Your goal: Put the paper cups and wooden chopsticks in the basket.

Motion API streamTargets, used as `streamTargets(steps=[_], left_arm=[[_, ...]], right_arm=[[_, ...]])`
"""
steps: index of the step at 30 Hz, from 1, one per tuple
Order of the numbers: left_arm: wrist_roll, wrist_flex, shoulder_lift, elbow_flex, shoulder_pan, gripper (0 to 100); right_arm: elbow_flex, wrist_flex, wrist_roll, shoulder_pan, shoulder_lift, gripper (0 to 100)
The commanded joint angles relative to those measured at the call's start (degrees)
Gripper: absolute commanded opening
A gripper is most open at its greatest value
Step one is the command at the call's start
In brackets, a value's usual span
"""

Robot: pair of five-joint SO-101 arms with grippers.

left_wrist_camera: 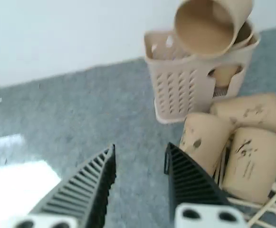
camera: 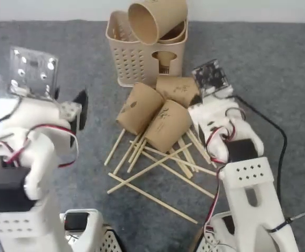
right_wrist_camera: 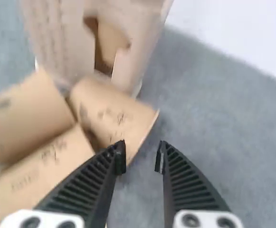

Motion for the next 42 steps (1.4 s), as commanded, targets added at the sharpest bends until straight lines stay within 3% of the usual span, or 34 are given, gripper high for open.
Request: streamTargets(steps=[1,7,15,30,42], left_arm=[[3.2,-6.6,-7.1,14.1,-3.3,16],[5.5,-15.9,-15.1,35.1,-9.5,16],[5.5,-22.7,-22.3,48.2,-11.5,16],[5.5,-27.9,-22.9,53.9,-11.2,16],[5.3,-27.5,-22.9,54.0,-9.8,16]], right_arm=[[-9.4,0.3,-2.7,-1.5,1.2,12.8],[-23.5,1.5,-2.9,-6.1,9.4,19.6],[-41.5,4.2,-7.8,-13.4,20.8,23.1],[-72.3,1.5,-8.4,-12.2,53.0,23.2],[-76.5,1.5,-8.1,-6.9,56.0,22.6]])
